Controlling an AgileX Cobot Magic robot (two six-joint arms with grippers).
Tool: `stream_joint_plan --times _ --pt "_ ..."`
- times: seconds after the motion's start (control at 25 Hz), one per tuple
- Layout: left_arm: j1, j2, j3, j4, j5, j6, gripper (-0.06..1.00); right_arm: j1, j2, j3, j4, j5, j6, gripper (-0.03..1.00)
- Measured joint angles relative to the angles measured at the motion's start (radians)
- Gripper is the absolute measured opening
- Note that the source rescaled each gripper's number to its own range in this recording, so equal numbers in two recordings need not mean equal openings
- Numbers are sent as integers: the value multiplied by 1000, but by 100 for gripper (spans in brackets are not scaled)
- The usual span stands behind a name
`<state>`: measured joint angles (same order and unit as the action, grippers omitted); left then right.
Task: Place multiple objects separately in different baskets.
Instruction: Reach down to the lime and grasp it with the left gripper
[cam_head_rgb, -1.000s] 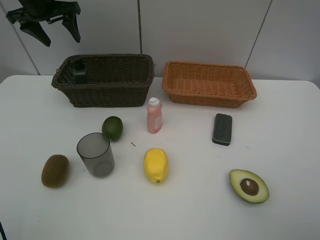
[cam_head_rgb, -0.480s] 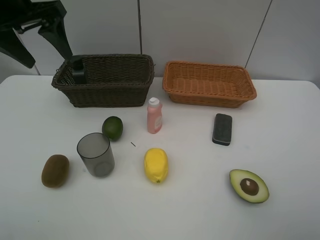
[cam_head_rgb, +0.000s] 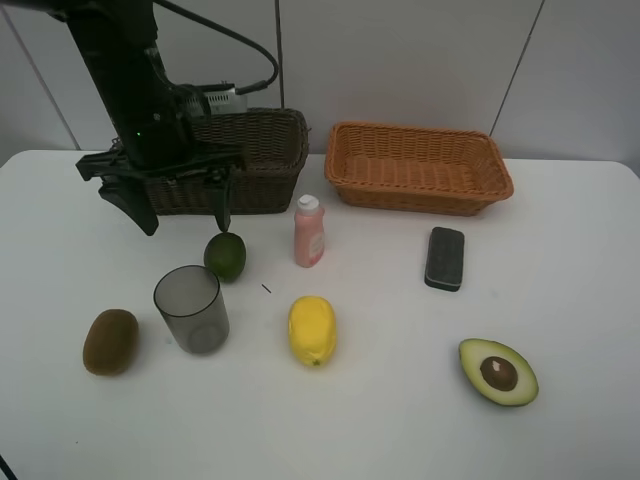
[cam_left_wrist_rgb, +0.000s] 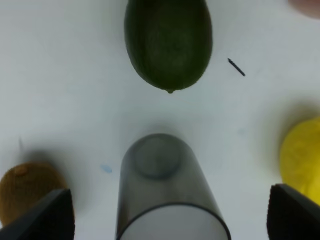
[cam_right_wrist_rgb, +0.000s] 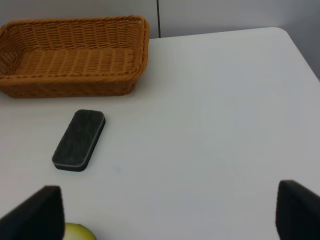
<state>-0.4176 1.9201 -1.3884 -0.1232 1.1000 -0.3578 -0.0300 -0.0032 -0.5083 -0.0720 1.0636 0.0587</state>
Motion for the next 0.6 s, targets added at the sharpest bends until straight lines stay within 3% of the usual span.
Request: stream_joint_plan --times 0.6 --pt "-1 204 1 -1 -283 -31 99 0 0 0 0 0 0 100"
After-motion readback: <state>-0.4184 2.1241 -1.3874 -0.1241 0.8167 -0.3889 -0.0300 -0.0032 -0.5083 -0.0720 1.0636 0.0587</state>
